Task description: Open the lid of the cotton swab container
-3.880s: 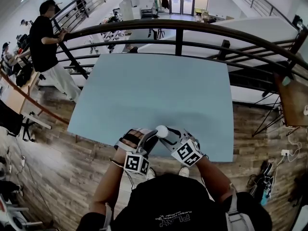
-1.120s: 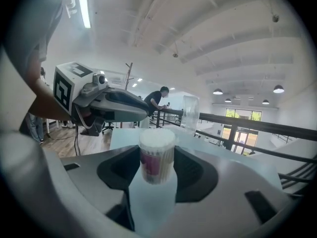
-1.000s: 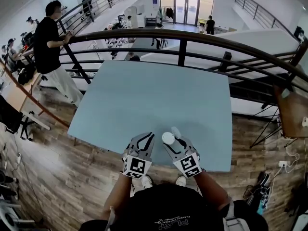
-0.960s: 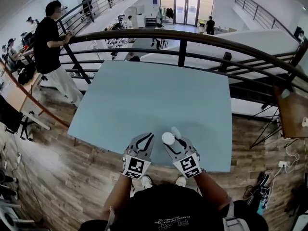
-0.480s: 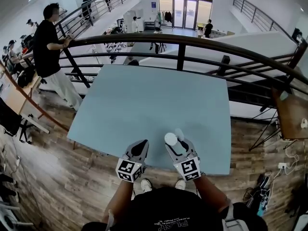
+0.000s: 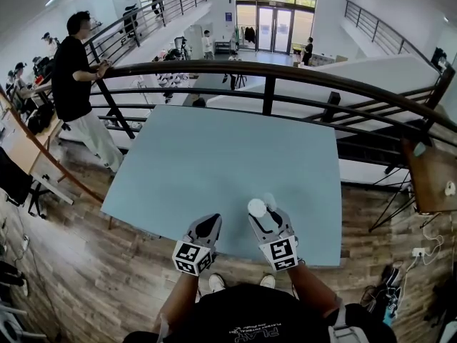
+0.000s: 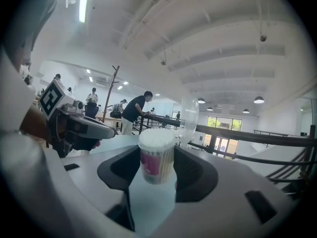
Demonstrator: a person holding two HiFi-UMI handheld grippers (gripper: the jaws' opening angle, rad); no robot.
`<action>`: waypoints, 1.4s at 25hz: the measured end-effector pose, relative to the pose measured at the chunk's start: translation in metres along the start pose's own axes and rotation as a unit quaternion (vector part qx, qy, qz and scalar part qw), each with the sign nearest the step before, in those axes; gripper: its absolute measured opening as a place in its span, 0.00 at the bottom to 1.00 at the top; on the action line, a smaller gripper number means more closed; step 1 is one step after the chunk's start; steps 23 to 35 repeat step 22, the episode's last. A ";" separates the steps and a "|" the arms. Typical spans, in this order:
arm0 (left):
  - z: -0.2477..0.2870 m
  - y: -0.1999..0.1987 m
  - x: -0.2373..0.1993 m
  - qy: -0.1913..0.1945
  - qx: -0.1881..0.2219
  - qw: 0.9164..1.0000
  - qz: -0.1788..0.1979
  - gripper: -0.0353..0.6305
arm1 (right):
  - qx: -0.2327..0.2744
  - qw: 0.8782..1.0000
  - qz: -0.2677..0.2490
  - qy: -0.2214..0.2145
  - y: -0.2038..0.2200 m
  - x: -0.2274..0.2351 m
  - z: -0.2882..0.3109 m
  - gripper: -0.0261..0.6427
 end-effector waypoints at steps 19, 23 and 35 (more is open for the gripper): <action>0.002 -0.010 0.001 0.008 0.009 1.000 0.004 0.07 | 0.009 1.000 0.010 0.001 -0.006 0.007 0.002 0.36; 0.004 -0.010 0.002 0.006 0.007 1.000 0.005 0.07 | 0.010 1.000 0.009 0.003 -0.002 0.010 0.002 0.36; 0.004 -0.010 0.002 0.006 0.007 1.000 0.005 0.07 | 0.010 1.000 0.009 0.003 -0.002 0.010 0.002 0.36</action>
Point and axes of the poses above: the fingertips, and each gripper's own axes: z forward along the fingers, x to its right, y out of its underside, the point moved 6 cm from there along -z, backward along the fingers, and after that the axes turned 14 degrees about -x, right-handed, at the moved point
